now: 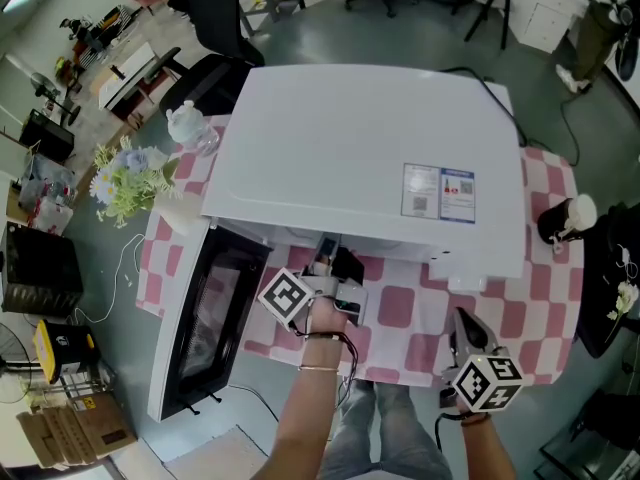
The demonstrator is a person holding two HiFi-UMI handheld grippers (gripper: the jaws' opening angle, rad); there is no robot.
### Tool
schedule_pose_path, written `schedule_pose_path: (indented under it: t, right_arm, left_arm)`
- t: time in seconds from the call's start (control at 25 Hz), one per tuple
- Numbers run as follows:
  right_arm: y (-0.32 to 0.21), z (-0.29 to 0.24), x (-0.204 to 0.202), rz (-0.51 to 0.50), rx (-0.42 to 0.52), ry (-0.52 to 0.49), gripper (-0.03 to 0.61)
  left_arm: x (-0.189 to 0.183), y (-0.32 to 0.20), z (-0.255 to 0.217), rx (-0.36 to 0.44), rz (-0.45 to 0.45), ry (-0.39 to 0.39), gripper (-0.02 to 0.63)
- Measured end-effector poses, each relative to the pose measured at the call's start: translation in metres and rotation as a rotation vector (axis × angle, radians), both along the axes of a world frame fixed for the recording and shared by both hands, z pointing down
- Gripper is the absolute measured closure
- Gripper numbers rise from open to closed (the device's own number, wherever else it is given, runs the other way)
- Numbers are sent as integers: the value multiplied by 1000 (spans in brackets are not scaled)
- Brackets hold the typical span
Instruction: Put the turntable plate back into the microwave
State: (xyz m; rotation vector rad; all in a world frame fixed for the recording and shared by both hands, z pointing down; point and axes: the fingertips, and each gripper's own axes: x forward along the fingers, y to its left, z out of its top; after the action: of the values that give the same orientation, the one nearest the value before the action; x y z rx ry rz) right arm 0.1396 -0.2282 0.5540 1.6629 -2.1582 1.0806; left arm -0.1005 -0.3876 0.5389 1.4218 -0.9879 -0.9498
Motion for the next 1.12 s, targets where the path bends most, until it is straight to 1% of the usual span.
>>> schedule_pose_path:
  t: [0.32,0.44,0.6,0.64,0.72,0.8,0.88,1.0,1.12]
  right_arm:
    - [5,2,1,4,-12,-5,569]
    - [5,3,1,6,-12,-6,568]
    - [4,2,1,5,-11,-8,568]
    - [4,2,1,5,-12,-9,568]
    - [4,2,-1,3,-12,-12,568]
    - [5,1,-4,1,-11,-14,568]
    - [6,1,-6,-3,-13,-17,568]
    - [7,1,-8,-7,-13,-21,569]
    - [6,-1,-7,-6,-8,-20,568]
  left_arm:
    - [2,-5,0,-39,24,-32,572]
    - [0,-4,3,-70,13,-42,577]
    - [-4,-4,5,-119,11,-74,578]
    - [-4,-5,5,-127,16,-85,578]
    - [-5,-6,7,-157,38,-132,574]
    - [-4,-6,11,-214,69,-183,561]
    - [-3,-5,15,-262,90,-202,554]
    - [-3,-4,17,-304,109,-231,552]
    - [-1,-5,16,-336,127,-305,523]
